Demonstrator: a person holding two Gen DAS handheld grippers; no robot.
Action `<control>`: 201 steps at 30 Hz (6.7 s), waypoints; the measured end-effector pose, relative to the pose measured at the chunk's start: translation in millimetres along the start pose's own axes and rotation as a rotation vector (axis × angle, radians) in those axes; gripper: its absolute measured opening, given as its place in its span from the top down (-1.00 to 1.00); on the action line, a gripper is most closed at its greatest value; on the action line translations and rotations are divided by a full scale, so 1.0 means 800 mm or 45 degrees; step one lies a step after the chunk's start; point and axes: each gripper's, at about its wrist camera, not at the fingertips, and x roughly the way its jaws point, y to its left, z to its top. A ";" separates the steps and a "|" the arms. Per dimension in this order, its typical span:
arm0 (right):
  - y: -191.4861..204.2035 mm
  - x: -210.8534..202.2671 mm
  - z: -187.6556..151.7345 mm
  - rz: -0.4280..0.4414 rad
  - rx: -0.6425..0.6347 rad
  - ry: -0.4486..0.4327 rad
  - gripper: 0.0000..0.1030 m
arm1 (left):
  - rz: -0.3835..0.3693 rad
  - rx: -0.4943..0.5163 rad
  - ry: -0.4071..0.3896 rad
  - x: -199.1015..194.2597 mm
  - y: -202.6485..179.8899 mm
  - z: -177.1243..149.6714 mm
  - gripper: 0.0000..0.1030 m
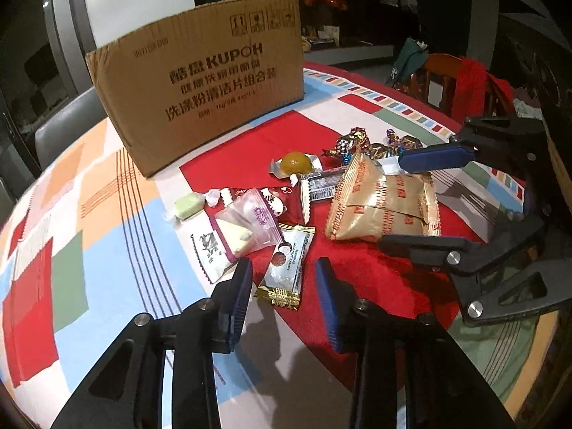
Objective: Organize snacks
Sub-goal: 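Move both tools back toward the remaining snacks on the table, then grasp the gold biscuit packet with the right gripper while the left grasps the chocolate bar, then carry both held snacks over the cardboard box, then open both grippers to drop the snacks into the box, then move both tools back to the foil-wrapped candies, then grasp a purple foil candy with the right gripper while the left grasps candies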
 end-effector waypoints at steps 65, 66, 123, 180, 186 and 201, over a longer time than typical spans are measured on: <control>-0.071 -0.123 0.122 -0.024 0.271 -0.539 0.19 | 0.172 -0.292 -0.472 -0.166 0.042 0.115 0.63; -0.074 -0.124 0.127 -0.027 0.280 -0.549 0.19 | 0.175 -0.297 -0.483 -0.168 0.046 0.119 0.63; -0.174 -0.009 0.261 -0.035 0.399 -0.324 -0.19 | 0.246 -0.428 -0.348 -0.076 0.155 0.252 -0.13; -0.152 -0.010 -0.031 0.043 0.634 0.045 0.30 | -0.234 0.011 -0.007 0.054 -0.055 0.131 0.23; -0.153 -0.001 -0.034 0.047 0.646 0.064 0.35 | -0.238 -0.025 0.031 0.075 -0.055 0.132 0.33; -0.158 0.016 -0.034 0.084 0.670 0.088 0.61 | -0.266 -0.096 0.068 0.093 -0.049 0.138 0.46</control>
